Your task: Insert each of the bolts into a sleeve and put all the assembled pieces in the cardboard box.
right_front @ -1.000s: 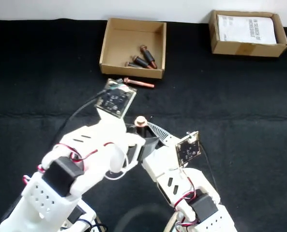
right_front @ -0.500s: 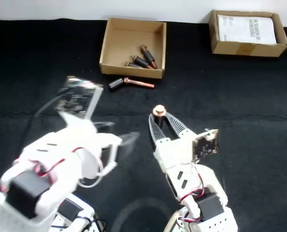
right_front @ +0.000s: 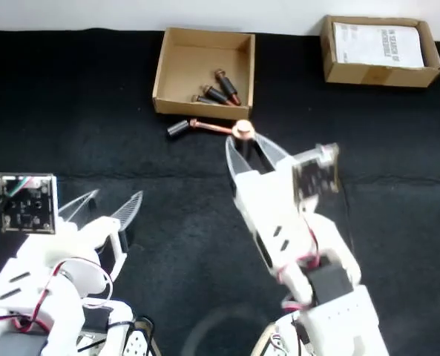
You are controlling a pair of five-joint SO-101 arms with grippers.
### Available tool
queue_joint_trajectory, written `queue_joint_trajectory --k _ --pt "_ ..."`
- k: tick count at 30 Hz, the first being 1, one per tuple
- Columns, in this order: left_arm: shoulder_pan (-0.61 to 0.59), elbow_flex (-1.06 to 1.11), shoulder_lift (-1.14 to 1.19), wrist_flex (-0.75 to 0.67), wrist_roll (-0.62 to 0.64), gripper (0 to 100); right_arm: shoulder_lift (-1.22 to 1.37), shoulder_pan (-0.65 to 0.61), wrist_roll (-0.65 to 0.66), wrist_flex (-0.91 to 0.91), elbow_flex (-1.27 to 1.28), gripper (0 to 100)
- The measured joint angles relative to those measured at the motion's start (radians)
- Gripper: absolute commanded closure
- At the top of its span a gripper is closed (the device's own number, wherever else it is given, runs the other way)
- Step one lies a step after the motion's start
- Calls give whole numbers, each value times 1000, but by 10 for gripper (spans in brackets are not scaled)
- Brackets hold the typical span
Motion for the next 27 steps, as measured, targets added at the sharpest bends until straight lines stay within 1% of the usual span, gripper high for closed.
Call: queue_joint_trajectory --k 7,11,14,17,22,27 --pt "-160 292 -258 -25 -2 777 371 0 0 0 -298 991" --pt "-249 446 -285 -91 0 777 531 0 0 18 -463 991" --pt "-302 563 -285 -183 14 776 657 0 0 103 -600 991" --pt "-333 672 -285 -287 49 774 816 0 0 230 -767 991" --pt "-336 822 -285 -462 126 773 1096 0 0 445 -1112 991" --pt "-336 964 -285 -615 149 772 1363 5 0 569 -1465 991"
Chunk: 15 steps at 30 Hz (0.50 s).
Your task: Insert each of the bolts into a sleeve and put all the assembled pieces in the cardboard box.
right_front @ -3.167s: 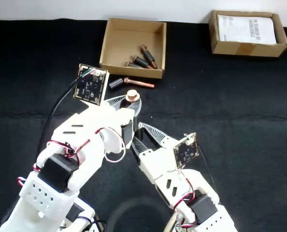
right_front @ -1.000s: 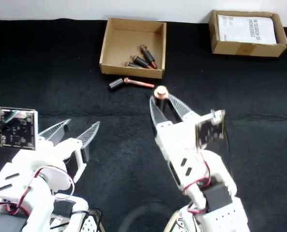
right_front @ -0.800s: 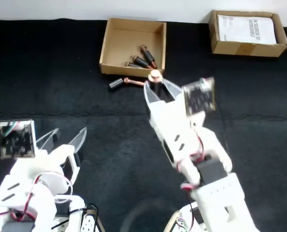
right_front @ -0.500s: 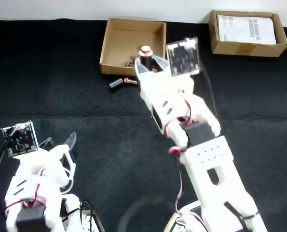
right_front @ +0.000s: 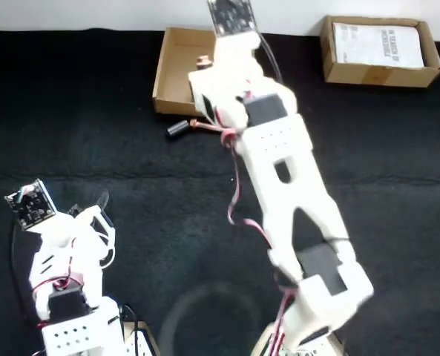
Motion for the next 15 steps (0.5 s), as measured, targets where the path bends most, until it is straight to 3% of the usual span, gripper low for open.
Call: queue_joint_trajectory --k 15 --pt "0 9 0 -54 192 772 612 126 184 29 -654 991"
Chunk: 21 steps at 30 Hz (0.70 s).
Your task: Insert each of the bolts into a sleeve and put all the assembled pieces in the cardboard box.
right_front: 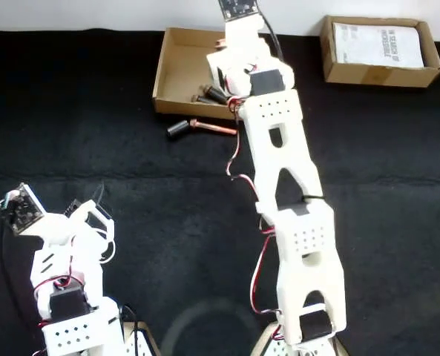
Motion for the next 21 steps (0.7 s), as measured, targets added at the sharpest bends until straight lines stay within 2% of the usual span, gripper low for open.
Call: queue_joint_trajectory --k 11,16,21 --pt "-74 0 0 0 57 771 287 3 196 -356 -38 991" --pt "-74 0 0 0 57 771 379 3 381 -532 -38 991" --pt "-81 0 0 0 57 771 443 3 594 -565 -43 985"
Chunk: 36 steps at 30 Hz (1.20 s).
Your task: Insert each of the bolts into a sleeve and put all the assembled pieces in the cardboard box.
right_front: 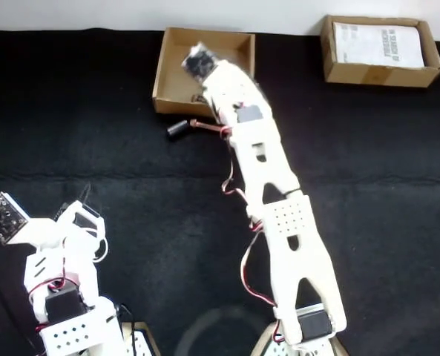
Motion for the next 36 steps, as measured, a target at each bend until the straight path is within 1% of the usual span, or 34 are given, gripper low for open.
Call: queue_joint_trajectory --k 3,5,6,8,12,16,19,22,25,29,34,36 --pt "0 0 0 0 0 771 6 -2 91 -2 -6 907" --pt "0 0 0 0 0 771 8 -3 112 18 -21 851" --pt "0 0 0 0 0 771 8 -5 117 52 -46 840" --pt "0 0 0 0 0 771 9 -15 120 157 -126 840" --pt "0 0 0 0 0 771 6 -81 117 439 -348 840" --pt "0 0 0 0 0 771 3 -149 18 703 -448 840" --pt "0 0 0 25 0 771 -25 -160 -35 882 -450 840" --pt "21 0 0 57 0 771 -115 -160 -110 1033 -453 840" --pt "51 0 0 68 0 771 -201 -160 -176 1128 -454 840" --pt "97 0 0 68 -17 771 -269 -160 -229 1258 -460 840" --pt "141 0 0 68 -31 771 -292 -160 -336 1293 -460 840" --pt "155 0 0 68 -31 771 -313 -163 -353 1295 -450 840"
